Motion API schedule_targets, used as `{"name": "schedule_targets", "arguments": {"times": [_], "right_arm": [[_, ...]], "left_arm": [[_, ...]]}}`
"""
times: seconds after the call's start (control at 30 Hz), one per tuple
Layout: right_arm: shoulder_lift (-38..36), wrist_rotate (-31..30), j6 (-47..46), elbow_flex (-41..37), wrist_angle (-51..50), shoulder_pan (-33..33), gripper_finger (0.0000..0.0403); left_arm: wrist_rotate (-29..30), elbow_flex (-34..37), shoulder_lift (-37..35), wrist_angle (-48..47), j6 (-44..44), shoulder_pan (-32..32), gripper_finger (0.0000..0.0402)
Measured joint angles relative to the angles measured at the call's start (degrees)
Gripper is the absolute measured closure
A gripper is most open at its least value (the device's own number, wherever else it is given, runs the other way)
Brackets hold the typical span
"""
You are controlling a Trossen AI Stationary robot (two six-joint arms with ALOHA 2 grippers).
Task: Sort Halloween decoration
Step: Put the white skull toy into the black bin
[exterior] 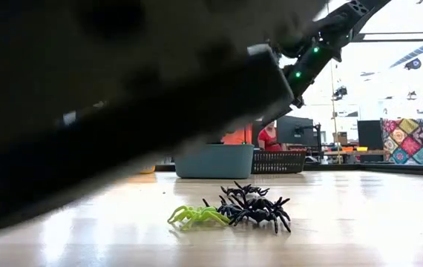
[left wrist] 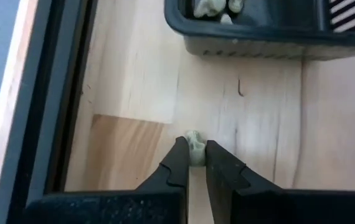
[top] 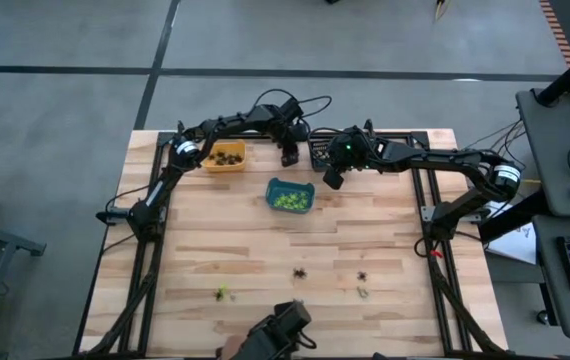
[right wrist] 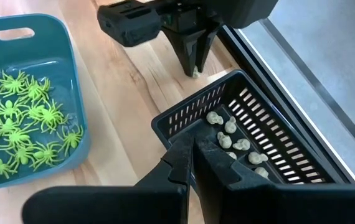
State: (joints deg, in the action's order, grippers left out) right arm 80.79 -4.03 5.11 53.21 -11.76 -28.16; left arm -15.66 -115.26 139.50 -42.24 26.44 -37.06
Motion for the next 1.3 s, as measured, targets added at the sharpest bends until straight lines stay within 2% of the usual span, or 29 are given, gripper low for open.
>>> {"name": "schedule_targets", "arguments": {"times": [0.27, 0.4, 0.5, 0.7, 0.83, 1.1, 1.3], "right_arm": [[0.0, 0.0, 0.0, 0.0, -0.4, 0.0, 0.0394], [-0.6, 0.0, -0.2, 0.0, -3.5, 0.0, 0.0394], [-2.6, -0.5, -1.5, 0.0, -7.9, 0.0, 0.0394], [-8.1, -0.6, -4.8, 0.0, -13.0, 0.0, 0.0394], [-11.5, -0.6, -6.2, -0.1, -14.2, 0.0, 0.0394], [-13.9, -0.5, -8.5, -0.1, -14.7, 0.2, 0.0394], [-13.2, -0.5, -9.8, -0.2, -15.2, 1.4, 0.0394]], "left_arm": [[-0.5, -2.5, -2.1, -3.5, 0.0, -0.2, 0.0400], [-6.5, -6.8, -2.1, -5.5, 0.0, -0.3, 0.0401], [-9.3, -10.1, -2.2, -6.8, -0.3, 0.1, 0.0401], [-9.5, -15.7, -2.2, -8.6, -0.5, 1.2, 0.0401], [-10.8, -16.8, -2.2, -8.4, -2.7, 2.0, 0.0400], [-11.6, -15.2, -1.2, -3.4, -6.5, 4.3, 0.0367], [-9.4, -15.1, -0.5, -2.5, -7.1, 4.5, 0.0325]]}}
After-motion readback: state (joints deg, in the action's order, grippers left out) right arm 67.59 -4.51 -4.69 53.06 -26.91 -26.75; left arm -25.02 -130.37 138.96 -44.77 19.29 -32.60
